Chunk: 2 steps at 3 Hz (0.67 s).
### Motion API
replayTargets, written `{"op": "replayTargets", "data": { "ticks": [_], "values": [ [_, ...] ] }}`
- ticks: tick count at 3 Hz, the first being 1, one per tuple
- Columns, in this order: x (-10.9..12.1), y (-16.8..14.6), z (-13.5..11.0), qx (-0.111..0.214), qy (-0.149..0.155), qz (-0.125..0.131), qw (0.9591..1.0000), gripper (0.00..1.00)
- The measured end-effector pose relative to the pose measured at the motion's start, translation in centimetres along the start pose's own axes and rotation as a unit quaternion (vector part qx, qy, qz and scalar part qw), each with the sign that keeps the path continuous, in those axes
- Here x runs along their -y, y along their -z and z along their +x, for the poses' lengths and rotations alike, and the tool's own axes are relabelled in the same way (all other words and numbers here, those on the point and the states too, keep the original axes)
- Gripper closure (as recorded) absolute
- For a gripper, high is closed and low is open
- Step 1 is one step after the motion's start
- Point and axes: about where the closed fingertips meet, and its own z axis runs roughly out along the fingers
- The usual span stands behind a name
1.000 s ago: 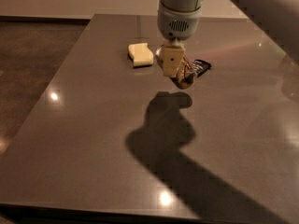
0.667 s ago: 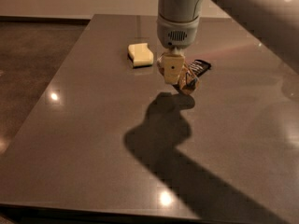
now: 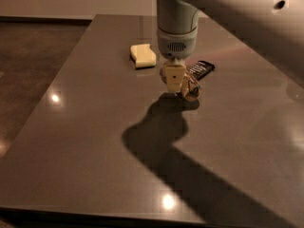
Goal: Knock orange can over
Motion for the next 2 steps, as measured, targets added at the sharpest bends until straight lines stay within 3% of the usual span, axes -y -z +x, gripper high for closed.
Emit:
{"op": "replayTargets", "data": {
  "ticks": [1, 2],
  "values": [
    [-0.3, -0.8, -0.2, -0.006, 0.003, -0.008, 0.9999, 0.05],
    [-1.4, -2.7, -0.7, 0.005, 0.001, -0.025, 0.9997, 0.00]
  ]
}}
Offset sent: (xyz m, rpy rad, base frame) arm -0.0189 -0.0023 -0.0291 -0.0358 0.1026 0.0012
